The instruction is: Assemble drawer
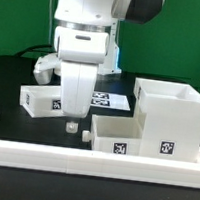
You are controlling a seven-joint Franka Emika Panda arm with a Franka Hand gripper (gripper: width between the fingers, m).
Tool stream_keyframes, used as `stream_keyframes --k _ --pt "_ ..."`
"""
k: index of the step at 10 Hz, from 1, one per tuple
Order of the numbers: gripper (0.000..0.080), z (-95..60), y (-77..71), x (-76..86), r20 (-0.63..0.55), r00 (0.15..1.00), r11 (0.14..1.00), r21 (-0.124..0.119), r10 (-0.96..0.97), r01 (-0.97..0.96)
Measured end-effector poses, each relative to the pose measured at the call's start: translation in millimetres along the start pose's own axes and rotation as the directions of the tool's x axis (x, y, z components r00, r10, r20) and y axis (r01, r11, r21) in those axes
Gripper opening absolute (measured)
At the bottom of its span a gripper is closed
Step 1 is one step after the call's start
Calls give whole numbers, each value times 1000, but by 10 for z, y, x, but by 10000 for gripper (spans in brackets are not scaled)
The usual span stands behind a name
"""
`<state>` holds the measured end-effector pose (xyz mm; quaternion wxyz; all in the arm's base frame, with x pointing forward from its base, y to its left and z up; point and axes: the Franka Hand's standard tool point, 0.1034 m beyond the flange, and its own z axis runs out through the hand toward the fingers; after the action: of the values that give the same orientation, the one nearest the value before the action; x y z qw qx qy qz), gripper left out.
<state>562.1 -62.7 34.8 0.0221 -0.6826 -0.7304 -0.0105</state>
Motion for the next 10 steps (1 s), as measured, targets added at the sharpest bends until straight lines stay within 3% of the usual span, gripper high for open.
stream_keyframes --k 2,4,8,10 --pt "649 -15 44 -64 -50 999 1000 19 -21 22" --pt "649 31 150 20 -64 998 1000 15 -10 10" --pt "649 52 140 42 -66 998 1000 18 8 -7" --pt "649 80 150 73 -69 998 999 37 -5 7"
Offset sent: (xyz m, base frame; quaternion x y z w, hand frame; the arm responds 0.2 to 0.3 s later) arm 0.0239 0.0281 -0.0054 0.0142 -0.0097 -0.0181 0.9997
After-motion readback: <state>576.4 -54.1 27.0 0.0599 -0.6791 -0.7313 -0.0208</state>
